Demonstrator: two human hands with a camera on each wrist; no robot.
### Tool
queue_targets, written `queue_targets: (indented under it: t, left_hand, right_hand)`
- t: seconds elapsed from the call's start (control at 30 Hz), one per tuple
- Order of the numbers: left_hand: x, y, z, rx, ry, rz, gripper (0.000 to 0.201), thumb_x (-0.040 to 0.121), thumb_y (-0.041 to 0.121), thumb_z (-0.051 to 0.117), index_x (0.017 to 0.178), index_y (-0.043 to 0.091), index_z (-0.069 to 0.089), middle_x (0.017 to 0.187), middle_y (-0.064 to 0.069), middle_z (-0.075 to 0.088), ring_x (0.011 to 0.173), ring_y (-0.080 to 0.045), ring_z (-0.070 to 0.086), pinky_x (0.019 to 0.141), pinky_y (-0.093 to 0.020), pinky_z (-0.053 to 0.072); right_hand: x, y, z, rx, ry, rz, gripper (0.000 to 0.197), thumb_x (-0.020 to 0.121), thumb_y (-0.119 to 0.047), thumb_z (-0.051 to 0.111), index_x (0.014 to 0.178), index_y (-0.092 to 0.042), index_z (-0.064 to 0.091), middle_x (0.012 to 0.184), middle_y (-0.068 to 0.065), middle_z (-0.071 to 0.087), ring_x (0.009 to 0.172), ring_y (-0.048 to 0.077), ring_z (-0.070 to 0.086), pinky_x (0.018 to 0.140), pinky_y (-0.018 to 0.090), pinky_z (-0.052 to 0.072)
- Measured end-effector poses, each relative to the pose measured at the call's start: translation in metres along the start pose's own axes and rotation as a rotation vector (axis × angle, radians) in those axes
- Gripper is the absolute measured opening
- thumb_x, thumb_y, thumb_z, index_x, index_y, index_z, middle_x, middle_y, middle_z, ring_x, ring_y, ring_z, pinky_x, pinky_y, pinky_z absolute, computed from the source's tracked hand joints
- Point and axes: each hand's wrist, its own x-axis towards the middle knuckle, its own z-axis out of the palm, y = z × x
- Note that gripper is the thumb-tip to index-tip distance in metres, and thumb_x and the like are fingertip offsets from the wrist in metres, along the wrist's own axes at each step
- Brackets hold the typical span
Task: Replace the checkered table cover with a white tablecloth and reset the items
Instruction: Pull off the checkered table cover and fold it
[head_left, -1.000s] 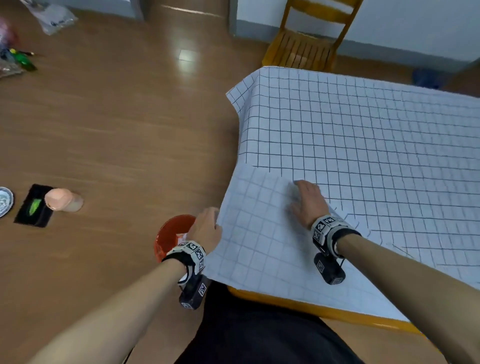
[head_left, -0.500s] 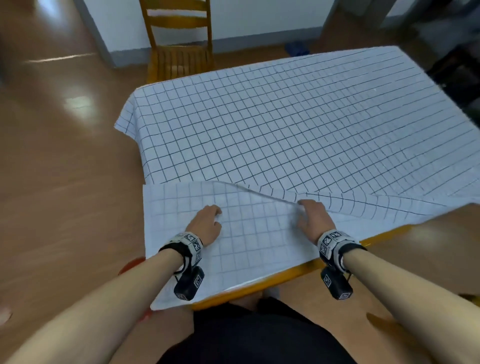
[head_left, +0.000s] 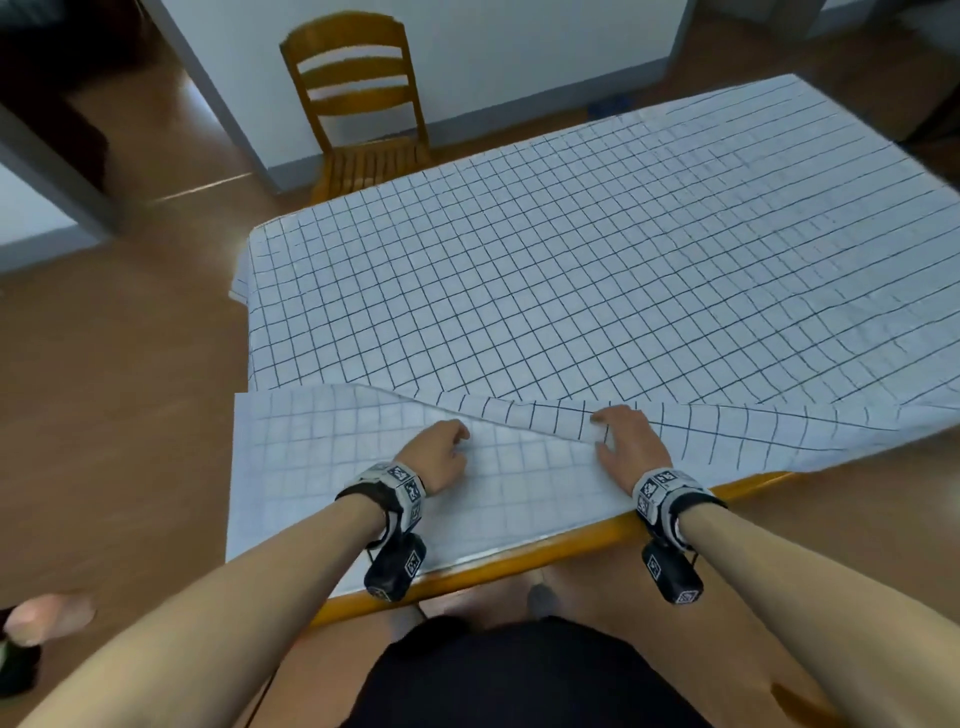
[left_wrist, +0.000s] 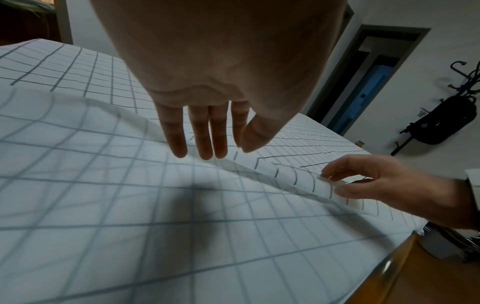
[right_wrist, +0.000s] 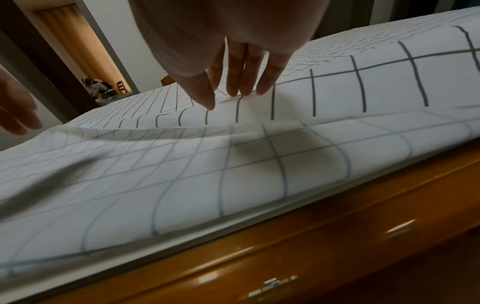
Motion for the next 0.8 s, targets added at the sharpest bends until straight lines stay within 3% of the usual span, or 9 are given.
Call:
queue_targets:
  t: [0.27, 0.53, 0.7, 0.8]
  left_hand:
    - [0.029, 0.055, 0.009, 0.097, -0.031, 0.066, 0.036, 0.094, 0.018, 0.05, 0.13, 0.015, 0.05, 0.131, -0.005, 0.053, 0.118, -0.024, 0.051, 0.098, -0.034, 0.043]
    - [0.064, 0.08, 0.035, 0.217, -0.149, 0.175, 0.054, 0.089, 0.008, 0.055, 0.14, 0.018, 0.044, 0.144, -0.003, 0.04, 0.131, -0.023, 0.04, 0.104, -0.039, 0.041]
    - [0.103, 0.092, 0.064, 0.265, -0.137, 0.338, 0.073, 0.084, 0.007, 0.058, 0.149, 0.022, 0.031, 0.159, -0.007, 0.022, 0.145, -0.027, 0.023, 0.115, -0.039, 0.032]
    - [0.131, 0.104, 0.078, 0.308, -0.101, 0.429, 0.076, 0.083, 0.003, 0.057, 0.152, 0.019, 0.029, 0.159, -0.009, 0.023, 0.145, -0.028, 0.024, 0.114, -0.038, 0.029]
  right_hand:
    - [0.009, 0.047, -0.026, -0.204, -0.026, -0.041, 0.046, 0.09, -0.029, 0.065, 0.133, -0.022, 0.051, 0.136, 0.0, 0.047, 0.125, 0.02, 0.042, 0.101, 0.038, 0.044]
    - [0.009, 0.072, -0.028, -0.323, -0.107, -0.005, 0.057, 0.091, -0.035, 0.06, 0.144, -0.023, 0.043, 0.15, 0.001, 0.035, 0.134, 0.021, 0.036, 0.106, 0.035, 0.037]
    - [0.018, 0.078, -0.022, -0.285, -0.1, 0.022, 0.041, 0.095, -0.031, 0.056, 0.134, -0.022, 0.052, 0.142, 0.0, 0.04, 0.124, 0.019, 0.043, 0.098, 0.032, 0.043]
    - [0.029, 0.082, -0.023, -0.257, -0.068, 0.027, 0.03, 0.096, -0.028, 0.054, 0.126, -0.024, 0.058, 0.137, -0.003, 0.042, 0.119, 0.017, 0.046, 0.096, 0.032, 0.046]
